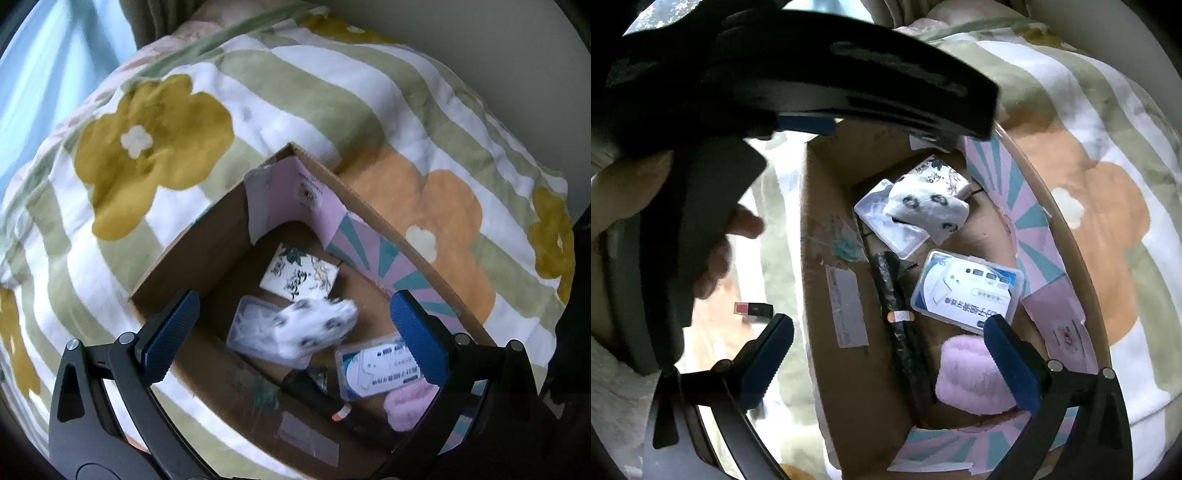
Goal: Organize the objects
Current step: 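Lower both items into the cardboard box and open both tools, then move both tools out of the box toward the red lipstick and blue cube box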
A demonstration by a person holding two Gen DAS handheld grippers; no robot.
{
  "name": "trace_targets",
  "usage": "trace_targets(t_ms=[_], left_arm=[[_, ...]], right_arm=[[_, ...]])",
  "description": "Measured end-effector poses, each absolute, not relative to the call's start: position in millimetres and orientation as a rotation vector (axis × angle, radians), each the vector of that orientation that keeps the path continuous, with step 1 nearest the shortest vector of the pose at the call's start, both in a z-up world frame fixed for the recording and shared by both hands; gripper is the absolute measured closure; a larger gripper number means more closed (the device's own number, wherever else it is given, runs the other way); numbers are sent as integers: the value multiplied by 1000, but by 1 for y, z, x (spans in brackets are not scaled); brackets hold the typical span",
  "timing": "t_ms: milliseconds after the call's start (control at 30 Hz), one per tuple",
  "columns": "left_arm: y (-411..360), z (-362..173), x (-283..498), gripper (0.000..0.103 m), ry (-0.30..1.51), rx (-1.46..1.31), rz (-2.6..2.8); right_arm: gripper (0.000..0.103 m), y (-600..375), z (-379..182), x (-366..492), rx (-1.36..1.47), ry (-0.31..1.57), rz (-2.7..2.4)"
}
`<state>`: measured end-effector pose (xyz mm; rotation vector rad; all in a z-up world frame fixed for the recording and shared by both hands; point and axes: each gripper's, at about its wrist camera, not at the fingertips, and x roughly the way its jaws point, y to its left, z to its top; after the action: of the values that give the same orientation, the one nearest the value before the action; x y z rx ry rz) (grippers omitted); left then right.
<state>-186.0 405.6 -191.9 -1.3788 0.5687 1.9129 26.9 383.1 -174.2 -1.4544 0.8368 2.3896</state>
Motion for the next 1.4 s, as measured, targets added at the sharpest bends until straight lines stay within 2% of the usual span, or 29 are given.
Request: trace_targets(t_ms=[300,700,933,1400], left_arm=[[391,-177,-178,0,547,-1378,1936],[343,-110,-163,0,466,-1345,2020],[280,-63,-157,0,359,-1352,2137],[100,-3,-112,0,21,-1337,2408]], right_arm=[[1,387,-157,29,-1391,825,2384],[1,375,-89,37,-1356,713,2443],[1,353,-41,35,-1351,555,2506],[1,275,18,11,-1322,453,2710]])
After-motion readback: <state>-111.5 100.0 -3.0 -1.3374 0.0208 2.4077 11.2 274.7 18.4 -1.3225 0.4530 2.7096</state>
